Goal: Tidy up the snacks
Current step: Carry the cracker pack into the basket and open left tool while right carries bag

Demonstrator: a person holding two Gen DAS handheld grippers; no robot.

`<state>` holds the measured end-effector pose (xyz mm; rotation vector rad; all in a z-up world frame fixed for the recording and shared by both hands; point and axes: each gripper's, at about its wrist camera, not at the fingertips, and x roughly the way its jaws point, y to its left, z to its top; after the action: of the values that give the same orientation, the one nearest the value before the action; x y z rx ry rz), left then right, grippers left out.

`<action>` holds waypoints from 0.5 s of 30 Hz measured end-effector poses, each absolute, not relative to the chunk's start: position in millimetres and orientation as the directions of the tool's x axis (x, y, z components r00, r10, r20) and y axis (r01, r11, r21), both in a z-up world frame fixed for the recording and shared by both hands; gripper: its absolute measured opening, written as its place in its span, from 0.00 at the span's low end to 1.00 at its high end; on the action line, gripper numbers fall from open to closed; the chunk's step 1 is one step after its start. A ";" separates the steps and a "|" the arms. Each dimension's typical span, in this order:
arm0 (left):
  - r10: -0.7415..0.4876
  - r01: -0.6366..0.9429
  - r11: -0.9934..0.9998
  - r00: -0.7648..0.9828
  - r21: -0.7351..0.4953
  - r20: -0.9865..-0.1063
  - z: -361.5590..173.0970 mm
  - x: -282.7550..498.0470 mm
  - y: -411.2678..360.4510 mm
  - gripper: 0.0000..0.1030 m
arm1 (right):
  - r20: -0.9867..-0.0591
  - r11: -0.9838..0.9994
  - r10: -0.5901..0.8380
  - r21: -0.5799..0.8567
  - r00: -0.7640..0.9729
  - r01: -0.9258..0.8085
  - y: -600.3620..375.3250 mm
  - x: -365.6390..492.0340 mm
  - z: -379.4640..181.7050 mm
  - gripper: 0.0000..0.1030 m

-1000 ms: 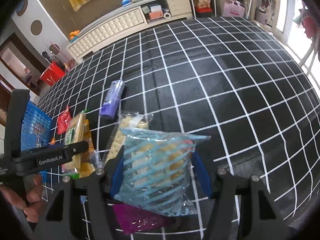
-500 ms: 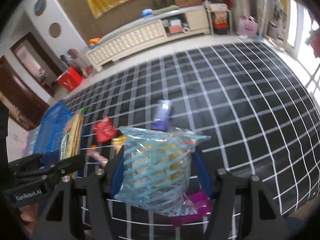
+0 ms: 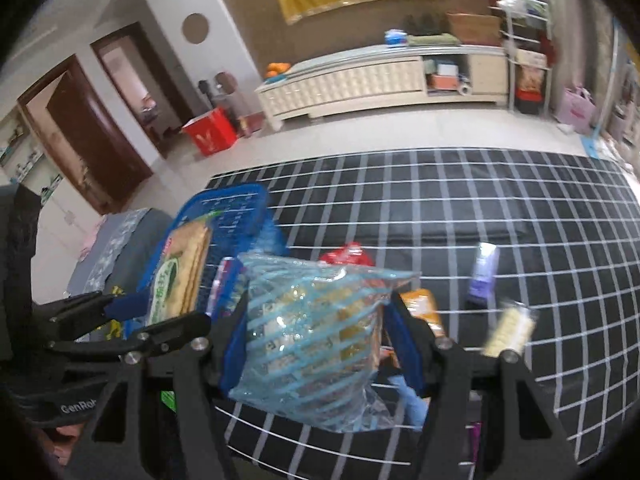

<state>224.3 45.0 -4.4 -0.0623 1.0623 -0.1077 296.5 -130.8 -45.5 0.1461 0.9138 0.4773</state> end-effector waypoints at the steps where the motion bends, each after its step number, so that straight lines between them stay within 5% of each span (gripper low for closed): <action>1: -0.108 0.043 0.994 0.482 -0.100 -0.869 -5.2 223.6 55.4 0.52 | -0.726 0.881 0.465 0.324 0.507 -0.344 -123.0 298.3 -47.0 0.65; 15: -0.062 -0.011 0.997 0.406 -0.073 -0.912 -55.4 243.9 115.4 0.53 | -0.767 0.866 0.469 0.302 0.437 -0.399 -59.9 310.9 -67.8 0.65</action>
<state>243.9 115.4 -55.4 -0.0707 1.1521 -0.0325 310.9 -59.9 -67.8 0.0797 0.9796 0.5399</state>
